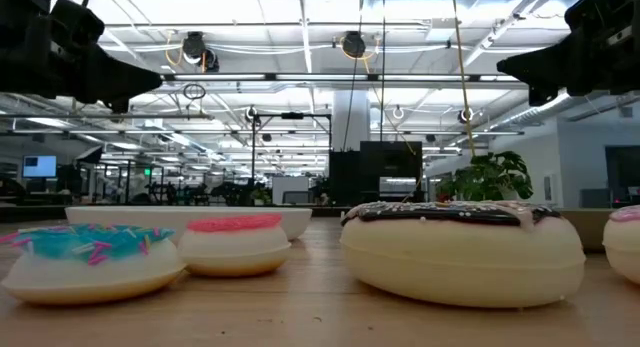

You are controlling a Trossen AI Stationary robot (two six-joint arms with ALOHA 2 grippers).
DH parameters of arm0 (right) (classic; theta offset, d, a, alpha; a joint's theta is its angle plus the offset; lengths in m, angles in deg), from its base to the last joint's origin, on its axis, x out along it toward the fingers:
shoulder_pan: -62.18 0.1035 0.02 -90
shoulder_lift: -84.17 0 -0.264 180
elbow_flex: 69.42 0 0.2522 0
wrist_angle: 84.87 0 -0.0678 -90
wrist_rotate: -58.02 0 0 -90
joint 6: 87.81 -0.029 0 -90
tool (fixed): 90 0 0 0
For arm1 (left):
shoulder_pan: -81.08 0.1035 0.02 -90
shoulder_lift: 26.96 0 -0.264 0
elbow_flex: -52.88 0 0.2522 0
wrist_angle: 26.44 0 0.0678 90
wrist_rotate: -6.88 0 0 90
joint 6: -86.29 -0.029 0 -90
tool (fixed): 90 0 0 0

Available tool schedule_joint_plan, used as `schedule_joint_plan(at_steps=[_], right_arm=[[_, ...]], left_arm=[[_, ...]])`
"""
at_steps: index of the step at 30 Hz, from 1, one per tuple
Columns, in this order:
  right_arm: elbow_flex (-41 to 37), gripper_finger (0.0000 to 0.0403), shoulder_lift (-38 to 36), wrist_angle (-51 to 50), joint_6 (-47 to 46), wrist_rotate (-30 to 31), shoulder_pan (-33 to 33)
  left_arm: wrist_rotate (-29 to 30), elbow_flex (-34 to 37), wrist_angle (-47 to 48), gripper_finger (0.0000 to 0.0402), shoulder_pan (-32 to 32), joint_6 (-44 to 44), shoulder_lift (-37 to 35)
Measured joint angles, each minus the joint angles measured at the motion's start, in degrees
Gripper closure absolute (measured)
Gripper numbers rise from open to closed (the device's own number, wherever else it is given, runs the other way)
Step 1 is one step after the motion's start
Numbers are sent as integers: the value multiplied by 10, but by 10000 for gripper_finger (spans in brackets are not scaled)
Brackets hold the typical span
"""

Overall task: Pick & Place donuts
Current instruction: Put the large blue donut on the brown plate

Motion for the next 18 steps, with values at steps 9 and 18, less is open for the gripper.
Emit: schedule_joint_plan(at_steps=[9,18], right_arm=[[0,403,0,6,-1,0,0],[0,403,0,31,4,0,0]], left_arm=[[-1,0,-18,357,0,73,0],[69,0,-11,357,0,81,2]])
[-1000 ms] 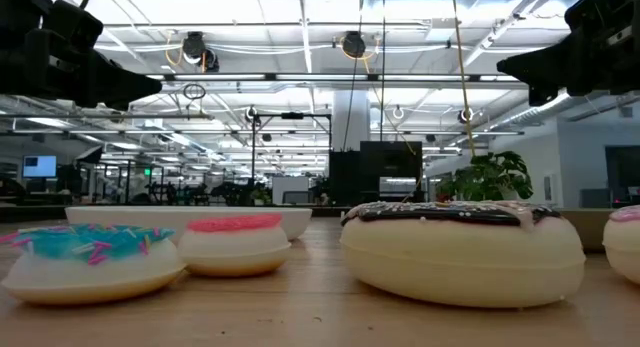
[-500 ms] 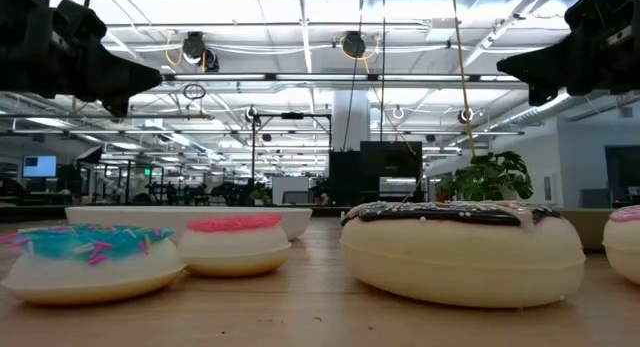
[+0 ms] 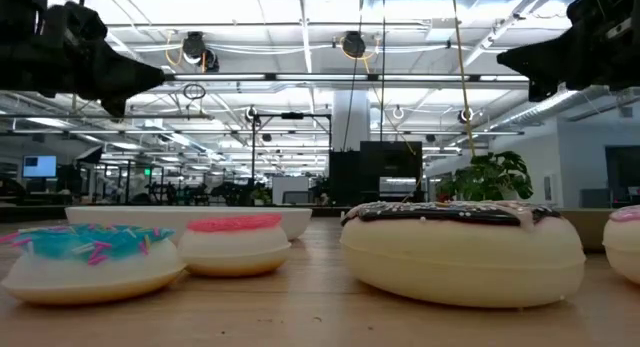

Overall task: Pick & Place donuts
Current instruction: Put the large blue donut on the brown plate

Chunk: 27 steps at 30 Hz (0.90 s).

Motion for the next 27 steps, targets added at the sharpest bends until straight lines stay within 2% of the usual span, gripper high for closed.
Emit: schedule_joint_plan(at_steps=[3,6,11,15,20,27], right_arm=[[8,403,0,27,9,-1,1],[38,403,9,12,44,0,12],[156,403,78,-60,56,1,50],[278,403,202,-187,16,17,95],[442,403,388,-378,-84,52,148],[665,403,620,-533,-181,62,249]], left_arm=[[38,-1,37,357,-1,54,16],[58,0,23,357,0,40,38],[62,0,-21,357,0,10,55],[70,0,-28,357,0,-13,57],[95,0,-32,357,0,-10,57],[96,0,-24,357,0,-9,58]])
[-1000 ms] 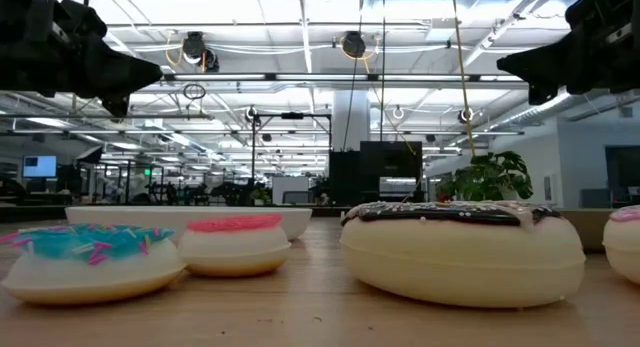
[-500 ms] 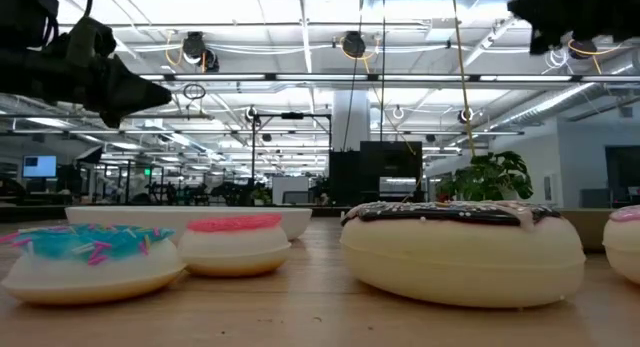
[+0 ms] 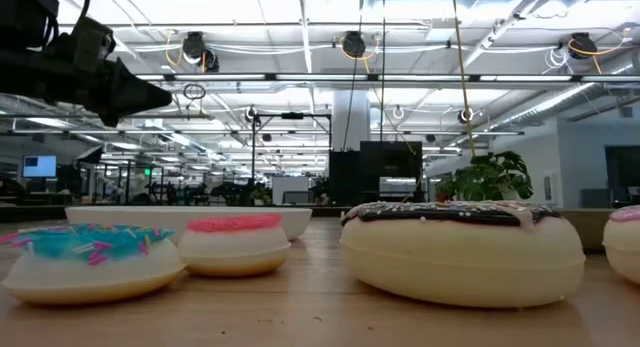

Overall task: Pick & Place donuts
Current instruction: Put the large blue donut on the brown plate

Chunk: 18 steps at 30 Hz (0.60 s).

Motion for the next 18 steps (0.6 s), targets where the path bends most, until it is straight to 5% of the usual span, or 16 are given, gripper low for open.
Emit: schedule_joint_plan(at_steps=[7,18], right_arm=[[149,403,162,-146,-169,64,125],[167,403,277,-180,-343,28,214]], left_arm=[[-26,0,0,357,0,-10,0],[-26,0,-66,357,0,-53,0]])
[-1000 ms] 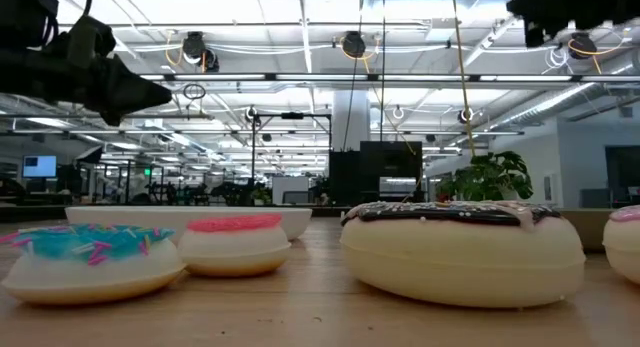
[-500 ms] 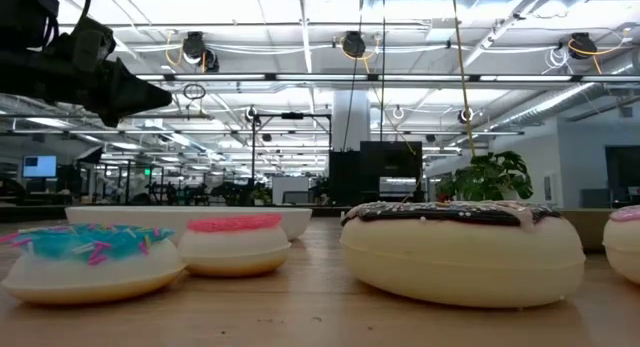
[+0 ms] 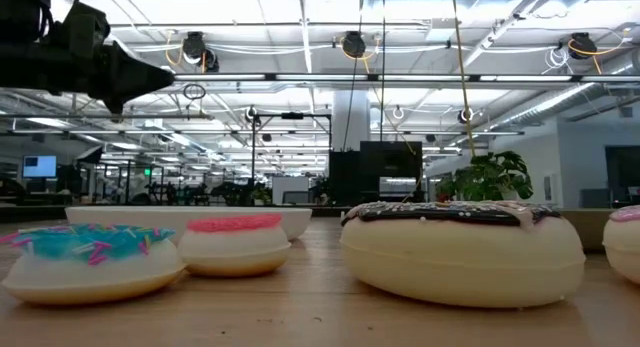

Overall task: Pick & Place donuts
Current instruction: Put the large blue donut on the brown plate

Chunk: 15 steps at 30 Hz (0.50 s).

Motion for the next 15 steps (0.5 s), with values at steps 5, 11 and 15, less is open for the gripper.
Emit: schedule_joint_plan(at_steps=[5,11,15], right_arm=[[0,403,19,-36,-68,0,4],[0,398,24,-37,-104,-1,-9],[0,386,24,-38,-105,-24,-11]], left_arm=[[1,0,-4,357,0,-47,0],[2,0,-17,357,0,-59,0],[1,0,-29,357,0,-54,0]])
